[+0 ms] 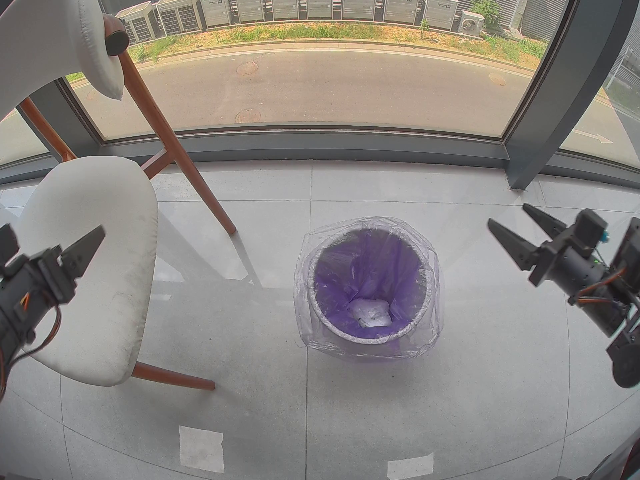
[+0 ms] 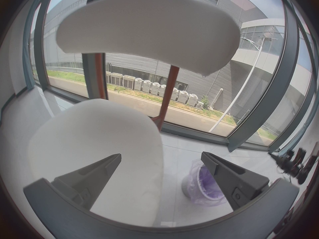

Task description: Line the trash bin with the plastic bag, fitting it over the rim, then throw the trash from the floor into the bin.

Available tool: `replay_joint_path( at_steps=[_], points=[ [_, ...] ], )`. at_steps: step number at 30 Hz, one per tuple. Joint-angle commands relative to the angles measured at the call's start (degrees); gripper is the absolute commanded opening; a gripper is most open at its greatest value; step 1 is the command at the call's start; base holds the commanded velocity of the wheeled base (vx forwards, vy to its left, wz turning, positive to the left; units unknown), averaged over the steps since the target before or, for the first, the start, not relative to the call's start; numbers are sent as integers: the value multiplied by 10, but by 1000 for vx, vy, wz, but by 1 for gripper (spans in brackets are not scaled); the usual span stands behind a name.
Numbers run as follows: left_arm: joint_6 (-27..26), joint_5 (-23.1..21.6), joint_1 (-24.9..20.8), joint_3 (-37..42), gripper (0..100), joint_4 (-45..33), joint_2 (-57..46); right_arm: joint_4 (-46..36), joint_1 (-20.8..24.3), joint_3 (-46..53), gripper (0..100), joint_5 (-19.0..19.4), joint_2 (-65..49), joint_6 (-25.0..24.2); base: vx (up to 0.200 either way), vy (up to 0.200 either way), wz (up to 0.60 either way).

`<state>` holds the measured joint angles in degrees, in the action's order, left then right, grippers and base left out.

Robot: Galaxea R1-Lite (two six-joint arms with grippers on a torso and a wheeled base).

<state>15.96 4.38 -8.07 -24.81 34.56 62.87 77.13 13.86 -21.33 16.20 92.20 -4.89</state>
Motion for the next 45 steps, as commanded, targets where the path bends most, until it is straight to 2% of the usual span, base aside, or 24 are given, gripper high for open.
replay_joint_path(
  at_steps=[1,5,6,10,11,12,13,15,17,18,19,20,21,22,23,26,27,30,33,34,36,39,42,45],
  points=[
    [-46,0,58,167,100,-12,-242,-42,-83,118,100,-40,-258,6,0,0,0],
    [-68,-7,50,224,100,-83,-365,-180,-120,187,100,-42,-417,8,0,0,0],
    [-68,-7,50,225,100,-85,-369,-184,-120,189,100,-42,-422,8,0,0,0],
    [-75,-7,38,246,100,-180,-492,-360,-120,213,100,-40,-578,19,0,0,0],
    [-76,-7,38,246,100,-185,-497,-367,-120,213,100,-40,-583,19,0,0,0],
    [-92,-7,39,248,100,-238,-557,-448,-119,213,100,-37,-651,19,0,0,0],
    [-92,-7,39,248,100,-238,-557,-448,-119,213,100,-37,-651,19,0,0,0],
    [-108,5,42,248,100,-308,-579,-606,-118,213,100,-37,-784,22,0,0,0],
    [-110,12,42,248,100,-313,-576,-723,-123,213,100,-39,-893,27,0,0,0],
    [-110,12,42,248,100,-313,-576,-723,-123,213,100,-39,-893,27,0,0,0],
    [-110,10,41,248,100,-315,-575,-777,-140,202,100,-62,-922,5,0,0,0],
    [-111,10,42,248,100,-315,-574,-777,-141,200,100,-70,-922,4,0,0,0],
    [-112,9,42,248,100,-315,-574,-775,-139,199,100,-125,-918,-14,0,0,0],
    [-120,11,42,248,100,-316,-574,-777,-139,199,100,-224,-921,-50,0,0,0],
    [-124,12,42,248,100,-316,-574,-777,-139,199,100,-247,-921,-59,0,0,0],
    [-133,17,42,248,100,-318,-574,-770,-139,202,100,-251,-921,-38,0,0,0],
    [-129,22,42,248,100,-320,-574,-767,-139,204,100,-246,-921,-7,0,0,0],
    [-122,66,49,248,100,-324,-575,-773,-139,213,100,-151,-920,45,0,0,0],
    [-119,78,73,247,100,-333,-573,-773,-139,213,100,-142,-920,59,0,0,0],
    [-119,77,102,247,100,-333,-574,-772,-139,213,100,-158,-920,36,0,0,0],
    [-118,78,114,248,100,-328,-574,-772,-139,213,100,-183,-920,25,0,0,0],
    [-129,75,90,248,100,-325,-593,-773,-139,213,100,-150,-920,66,0,0,0],
    [-132,35,77,248,100,-325,-629,-774,-139,213,100,-145,-920,56,0,0,0],
    [-128,30,78,248,100,-325,-621,-774,-139,213,100,-145,-920,55,0,0,0]
  ],
)
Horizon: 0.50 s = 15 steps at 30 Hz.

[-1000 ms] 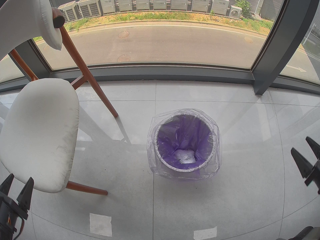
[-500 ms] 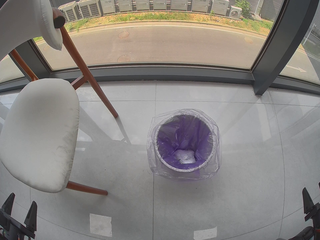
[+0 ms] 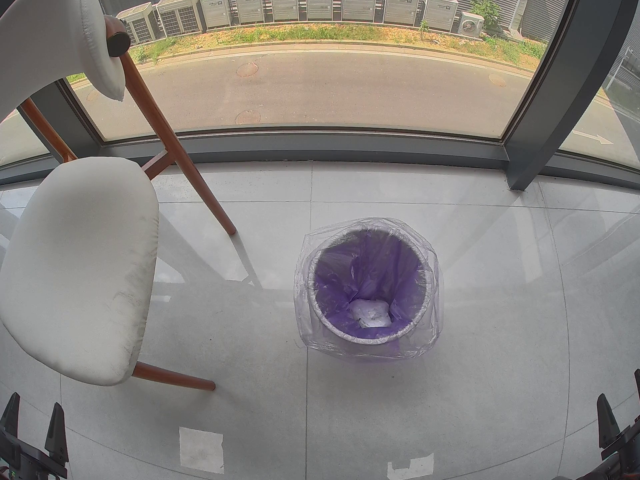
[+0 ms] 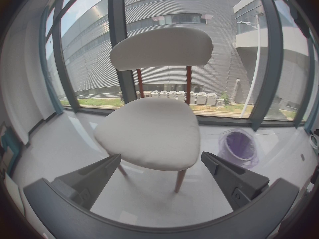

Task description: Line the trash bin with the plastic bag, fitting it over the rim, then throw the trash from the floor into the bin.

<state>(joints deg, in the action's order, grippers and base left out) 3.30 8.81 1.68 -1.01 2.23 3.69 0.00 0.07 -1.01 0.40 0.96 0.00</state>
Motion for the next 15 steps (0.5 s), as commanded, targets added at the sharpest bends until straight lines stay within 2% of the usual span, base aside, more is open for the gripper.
replay_joint_path(
  at_steps=[1,7,12,15],
  points=[
    [-2,-16,-19,10,100,-2,-30,-3,-1,10,100,13,-8,6,0,0,0],
    [21,-31,-24,8,100,-14,-25,-2,-1,10,100,10,-8,-4,0,0,0],
    [-36,-100,-23,9,100,-14,-26,-2,-1,10,100,-3,-8,-9,0,0,0],
    [-28,-95,-20,10,100,-22,-30,-2,-1,10,100,2,-8,-1,0,0,0]
  ],
)
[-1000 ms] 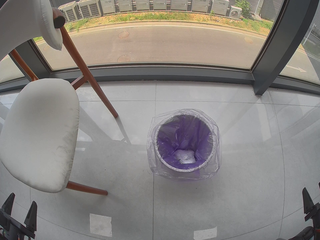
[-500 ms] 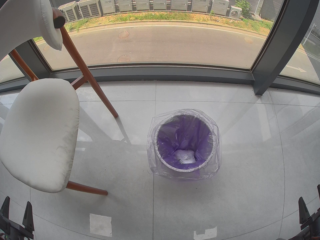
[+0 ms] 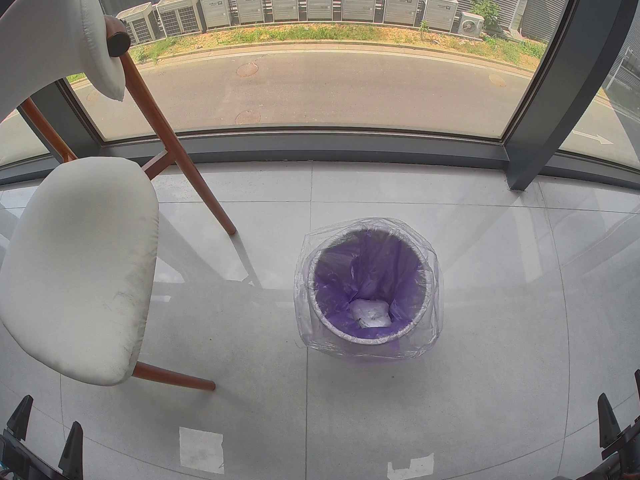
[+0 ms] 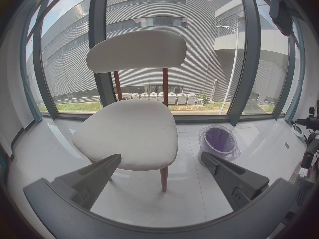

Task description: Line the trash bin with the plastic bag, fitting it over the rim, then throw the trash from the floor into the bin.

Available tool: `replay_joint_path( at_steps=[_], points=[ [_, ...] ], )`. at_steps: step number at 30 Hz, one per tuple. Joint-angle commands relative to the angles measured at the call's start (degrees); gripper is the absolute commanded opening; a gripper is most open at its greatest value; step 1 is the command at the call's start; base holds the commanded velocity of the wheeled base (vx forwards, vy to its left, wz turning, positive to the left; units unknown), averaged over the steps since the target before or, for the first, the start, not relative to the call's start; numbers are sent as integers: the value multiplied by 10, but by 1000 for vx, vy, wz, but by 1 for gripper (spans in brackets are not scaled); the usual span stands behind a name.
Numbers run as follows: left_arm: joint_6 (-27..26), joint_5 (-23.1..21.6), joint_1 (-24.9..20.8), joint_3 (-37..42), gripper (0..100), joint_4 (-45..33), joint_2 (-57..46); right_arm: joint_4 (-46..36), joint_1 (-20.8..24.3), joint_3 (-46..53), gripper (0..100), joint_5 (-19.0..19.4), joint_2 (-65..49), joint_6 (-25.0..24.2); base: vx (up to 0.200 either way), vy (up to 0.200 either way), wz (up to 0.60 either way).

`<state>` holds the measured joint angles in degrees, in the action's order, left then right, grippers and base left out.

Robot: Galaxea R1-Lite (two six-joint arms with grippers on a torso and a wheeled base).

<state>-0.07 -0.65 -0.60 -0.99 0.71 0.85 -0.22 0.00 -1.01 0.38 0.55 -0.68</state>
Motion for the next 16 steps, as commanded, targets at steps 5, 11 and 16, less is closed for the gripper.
replay_joint_path(
  at_steps=[5,11,16],
  points=[
    [12,6,3,10,100,-8,-2,0,0,10,100,2,-4,5,0,0,0],
    [4,5,2,10,100,-9,-2,0,0,10,100,2,-4,6,0,0,0],
    [5,5,2,10,100,-9,-2,0,0,10,100,2,-4,7,0,0,0]
  ],
)
